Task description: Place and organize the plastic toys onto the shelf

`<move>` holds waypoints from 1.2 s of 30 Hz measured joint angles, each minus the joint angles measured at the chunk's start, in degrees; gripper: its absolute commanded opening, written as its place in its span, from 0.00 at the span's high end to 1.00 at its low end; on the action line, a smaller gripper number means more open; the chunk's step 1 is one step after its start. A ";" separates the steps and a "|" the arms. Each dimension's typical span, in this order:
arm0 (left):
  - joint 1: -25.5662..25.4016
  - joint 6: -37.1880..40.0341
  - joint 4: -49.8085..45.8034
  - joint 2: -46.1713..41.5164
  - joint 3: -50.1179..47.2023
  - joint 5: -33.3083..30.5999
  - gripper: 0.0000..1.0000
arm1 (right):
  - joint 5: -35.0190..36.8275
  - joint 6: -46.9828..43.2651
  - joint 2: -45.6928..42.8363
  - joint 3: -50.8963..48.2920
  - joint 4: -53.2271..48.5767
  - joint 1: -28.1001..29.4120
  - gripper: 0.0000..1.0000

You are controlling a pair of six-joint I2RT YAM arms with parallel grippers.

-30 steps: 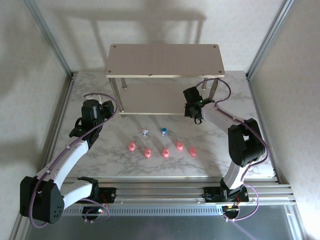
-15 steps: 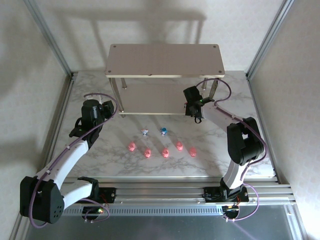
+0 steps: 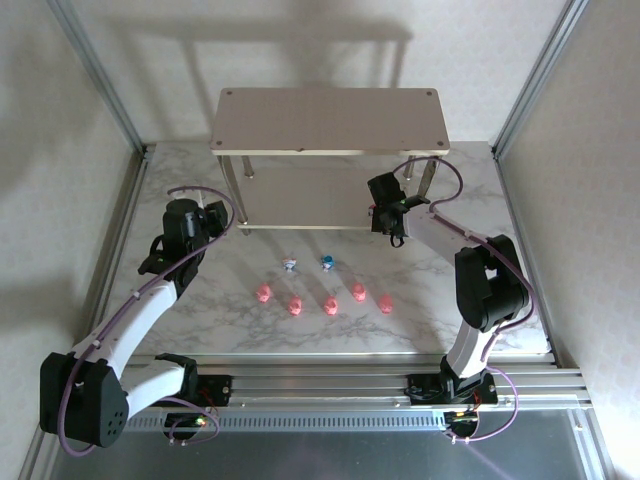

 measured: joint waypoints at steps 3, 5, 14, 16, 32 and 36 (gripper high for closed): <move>0.00 0.00 0.00 0.00 0.00 0.00 0.56 | -0.02 -0.04 0.00 0.39 0.02 -0.02 0.43; 0.00 0.00 0.00 0.00 0.00 0.00 0.56 | 0.04 -0.07 0.09 0.74 0.00 -0.04 0.43; 0.00 0.00 0.00 0.00 0.00 0.00 0.56 | 0.20 -0.31 0.96 2.08 0.04 -0.46 0.42; 0.00 0.00 0.00 0.00 0.00 0.00 0.56 | 0.28 -0.31 1.09 2.14 0.07 -0.57 0.41; 0.00 0.00 0.00 0.00 0.00 -0.20 0.56 | 1.64 -0.46 2.47 3.32 0.50 -1.33 0.41; 0.00 0.00 0.00 0.00 0.00 -0.20 0.56 | 1.64 -0.46 2.54 3.34 0.55 -1.38 0.38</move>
